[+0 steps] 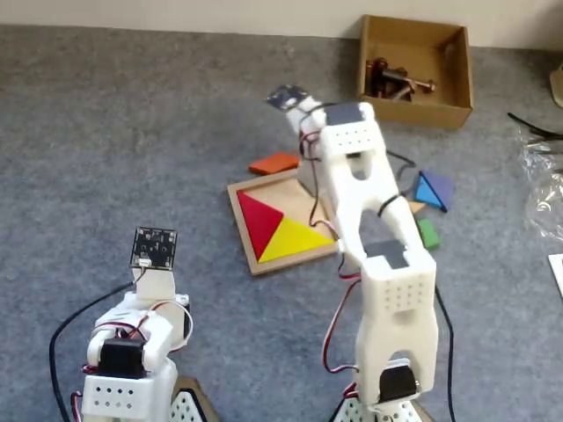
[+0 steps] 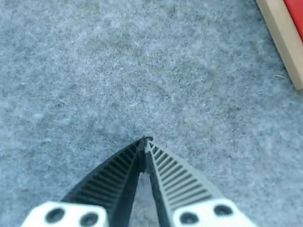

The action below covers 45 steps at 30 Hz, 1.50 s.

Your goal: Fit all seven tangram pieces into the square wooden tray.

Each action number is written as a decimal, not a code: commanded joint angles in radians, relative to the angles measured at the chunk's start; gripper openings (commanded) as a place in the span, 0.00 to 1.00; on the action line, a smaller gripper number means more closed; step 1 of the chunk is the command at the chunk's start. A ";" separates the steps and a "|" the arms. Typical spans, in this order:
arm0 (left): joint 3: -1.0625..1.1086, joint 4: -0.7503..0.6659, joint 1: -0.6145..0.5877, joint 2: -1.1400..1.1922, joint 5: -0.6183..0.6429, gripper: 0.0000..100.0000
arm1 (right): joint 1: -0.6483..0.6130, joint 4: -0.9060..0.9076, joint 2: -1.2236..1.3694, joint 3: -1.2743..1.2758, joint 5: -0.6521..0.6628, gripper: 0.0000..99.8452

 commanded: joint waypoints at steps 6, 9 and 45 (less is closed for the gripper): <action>0.019 -0.003 0.016 -0.007 0.006 0.01 | 0.067 0.022 0.039 -0.114 -0.009 0.16; 0.019 -0.003 0.016 -0.007 0.006 0.01 | 0.074 0.025 0.065 -0.114 -0.009 0.16; 0.019 -0.003 0.016 -0.007 0.006 0.01 | -0.001 -0.015 0.162 -0.171 -0.012 0.16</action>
